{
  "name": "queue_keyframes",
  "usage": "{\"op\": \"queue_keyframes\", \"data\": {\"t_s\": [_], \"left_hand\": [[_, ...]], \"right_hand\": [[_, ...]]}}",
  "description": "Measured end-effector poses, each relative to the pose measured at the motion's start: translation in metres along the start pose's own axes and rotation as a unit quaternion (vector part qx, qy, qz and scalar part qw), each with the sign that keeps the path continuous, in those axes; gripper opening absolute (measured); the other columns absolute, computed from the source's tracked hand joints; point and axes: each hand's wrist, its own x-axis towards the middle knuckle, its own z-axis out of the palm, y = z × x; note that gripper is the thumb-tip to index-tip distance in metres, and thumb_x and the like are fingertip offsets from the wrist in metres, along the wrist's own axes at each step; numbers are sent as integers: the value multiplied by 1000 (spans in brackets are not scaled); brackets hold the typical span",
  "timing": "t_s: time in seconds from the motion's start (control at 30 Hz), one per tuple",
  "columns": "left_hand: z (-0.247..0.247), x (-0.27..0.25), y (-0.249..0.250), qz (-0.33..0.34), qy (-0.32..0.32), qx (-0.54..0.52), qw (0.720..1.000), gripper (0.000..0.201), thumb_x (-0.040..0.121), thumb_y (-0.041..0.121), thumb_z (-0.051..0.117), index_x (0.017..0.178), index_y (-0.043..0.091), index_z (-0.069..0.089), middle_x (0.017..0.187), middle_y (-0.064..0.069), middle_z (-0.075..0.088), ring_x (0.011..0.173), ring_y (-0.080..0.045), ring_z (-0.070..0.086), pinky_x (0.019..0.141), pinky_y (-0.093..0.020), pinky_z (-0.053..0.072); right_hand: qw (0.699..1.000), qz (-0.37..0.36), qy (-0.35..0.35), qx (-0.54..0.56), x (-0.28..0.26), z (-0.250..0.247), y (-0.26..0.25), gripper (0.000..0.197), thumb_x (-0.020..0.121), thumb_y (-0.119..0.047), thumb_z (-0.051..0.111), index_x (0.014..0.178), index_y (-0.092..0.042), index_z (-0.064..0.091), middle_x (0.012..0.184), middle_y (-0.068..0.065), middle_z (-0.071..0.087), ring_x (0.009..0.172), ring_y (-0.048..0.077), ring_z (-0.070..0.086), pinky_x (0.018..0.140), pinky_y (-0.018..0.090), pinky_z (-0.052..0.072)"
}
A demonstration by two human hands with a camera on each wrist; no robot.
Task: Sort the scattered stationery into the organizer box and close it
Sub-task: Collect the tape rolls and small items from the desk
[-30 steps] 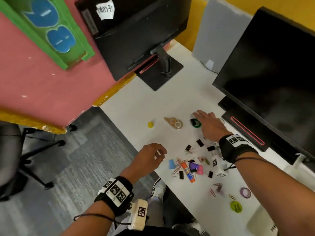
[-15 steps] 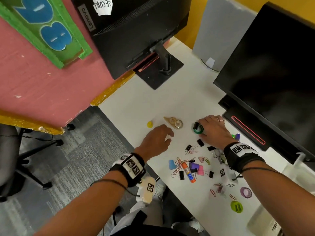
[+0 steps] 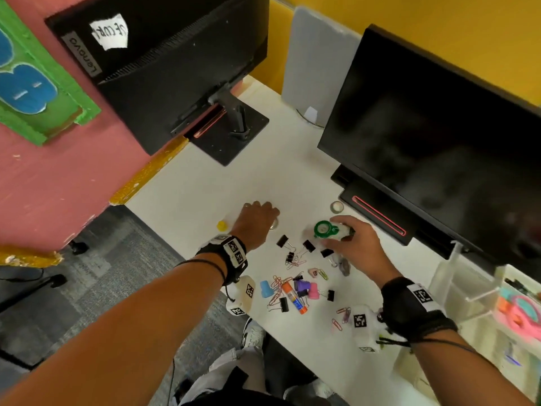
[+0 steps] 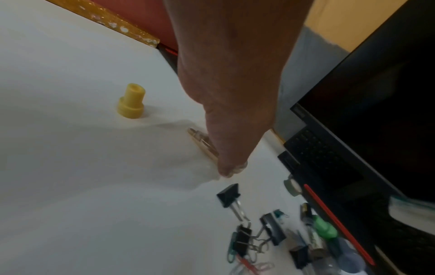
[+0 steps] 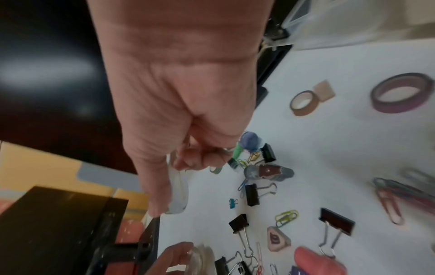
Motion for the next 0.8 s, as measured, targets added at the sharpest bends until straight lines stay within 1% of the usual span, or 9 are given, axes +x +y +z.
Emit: {"op": "queue_keyframes", "data": {"t_s": [0.07,0.17,0.23,0.33,0.43,0.5,0.6,0.7,0.8], "left_hand": [[-2,2,2,9,5,4,1000,57,86,20,70,139,23,47,131,-2,52,111,-26,55,98,-41,41],[-15,4,13,28,32,-20,999,51,89,33,67,136,24,49,125,-2,54,109,-26,57,97,-41,43],[-26,2,28,44,68,-100,992,52,87,37,69,135,25,52,124,-2,56,110,-26,58,98,-43,44],[-45,-9,62,90,96,-286,949,60,77,37,83,131,28,58,120,4,60,107,-20,57,93,-38,48],[-73,-27,109,111,62,-410,903,66,70,34,93,128,27,61,116,11,63,101,-11,59,85,-23,52],[-86,-40,142,110,32,-469,876,65,66,32,96,122,28,65,113,13,66,98,-11,62,79,-20,55],[-91,-59,182,102,-17,-542,834,60,62,28,98,115,31,69,113,12,69,101,-9,64,80,-22,58],[-89,-75,222,103,-67,-589,799,50,66,16,95,110,25,73,109,8,73,96,-5,66,80,-22,57],[-77,-87,259,88,-121,-599,787,36,73,8,90,105,16,75,103,1,76,89,-10,70,75,-24,58]], "right_hand": [[990,40,9,138,-20,-5,3,60,67,-20,96,121,-23,70,110,-6,76,97,16,74,79,24,60],[965,71,12,253,-49,-11,9,62,65,-19,95,123,-22,71,110,1,79,102,24,74,92,38,57],[948,86,11,307,-66,-16,15,54,76,-10,89,126,-21,70,114,4,78,109,23,74,98,37,53],[904,106,2,415,-90,-28,27,52,84,4,77,132,-12,66,121,14,75,115,30,72,101,41,56],[893,121,19,433,-114,-44,40,50,83,11,75,129,-4,63,116,26,73,92,27,77,70,27,62],[906,120,52,402,-133,-54,55,45,74,2,85,115,-1,66,100,31,72,67,23,69,57,27,51],[910,109,80,392,-161,-69,81,39,66,-7,87,94,-3,60,80,25,60,72,30,60,63,35,44],[898,107,104,415,-197,-82,104,14,88,2,73,96,-8,66,89,18,70,79,25,64,69,33,47],[883,131,128,432,-229,-88,130,13,95,-3,67,107,-7,70,109,20,76,93,31,70,75,40,56]]}}
